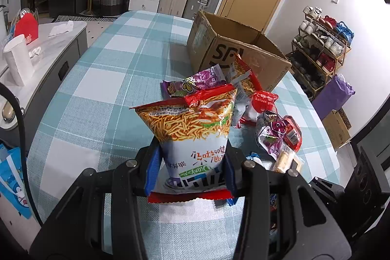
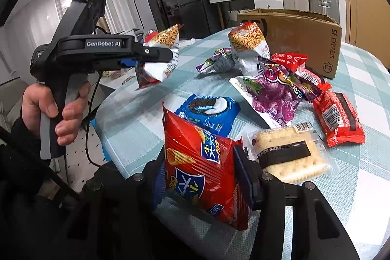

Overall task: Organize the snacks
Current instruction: 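Lift the noodle bag with the left gripper while the right gripper grasps the red cracker bag, then carry both bags over the cardboard box with both grippers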

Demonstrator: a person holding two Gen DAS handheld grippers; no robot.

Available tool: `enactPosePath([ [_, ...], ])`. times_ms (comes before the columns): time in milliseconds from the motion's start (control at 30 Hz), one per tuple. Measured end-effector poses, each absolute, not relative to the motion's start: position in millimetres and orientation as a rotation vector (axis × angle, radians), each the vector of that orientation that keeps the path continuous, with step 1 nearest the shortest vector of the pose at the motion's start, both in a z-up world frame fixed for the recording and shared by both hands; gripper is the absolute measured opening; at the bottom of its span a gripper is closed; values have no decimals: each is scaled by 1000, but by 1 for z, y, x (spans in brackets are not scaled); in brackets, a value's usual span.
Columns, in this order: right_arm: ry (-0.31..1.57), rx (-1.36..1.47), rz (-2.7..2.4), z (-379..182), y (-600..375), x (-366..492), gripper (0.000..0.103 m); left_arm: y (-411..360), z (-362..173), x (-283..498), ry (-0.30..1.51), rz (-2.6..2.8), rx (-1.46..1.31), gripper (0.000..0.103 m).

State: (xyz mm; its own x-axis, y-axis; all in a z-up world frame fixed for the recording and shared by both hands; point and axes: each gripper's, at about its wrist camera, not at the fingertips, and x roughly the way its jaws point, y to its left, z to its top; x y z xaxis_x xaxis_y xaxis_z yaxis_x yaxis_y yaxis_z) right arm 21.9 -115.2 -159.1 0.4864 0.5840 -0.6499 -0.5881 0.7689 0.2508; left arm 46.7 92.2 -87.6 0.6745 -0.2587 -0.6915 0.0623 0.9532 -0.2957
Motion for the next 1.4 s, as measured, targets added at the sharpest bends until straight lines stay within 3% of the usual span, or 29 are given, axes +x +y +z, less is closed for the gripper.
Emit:
enactPosePath([
  [467, 723, 77, 695, -127, -131, 23, 50, 87, -87, 45, 816, -197, -249, 40],
  [833, 604, 115, 655, -72, -155, 19, 50, 80, -72, 42, 797, -231, -237, 40],
  [1400, 442, 230, 634, 13, -192, 35, 50, 69, -3, 44, 696, -296, -175, 41],
])
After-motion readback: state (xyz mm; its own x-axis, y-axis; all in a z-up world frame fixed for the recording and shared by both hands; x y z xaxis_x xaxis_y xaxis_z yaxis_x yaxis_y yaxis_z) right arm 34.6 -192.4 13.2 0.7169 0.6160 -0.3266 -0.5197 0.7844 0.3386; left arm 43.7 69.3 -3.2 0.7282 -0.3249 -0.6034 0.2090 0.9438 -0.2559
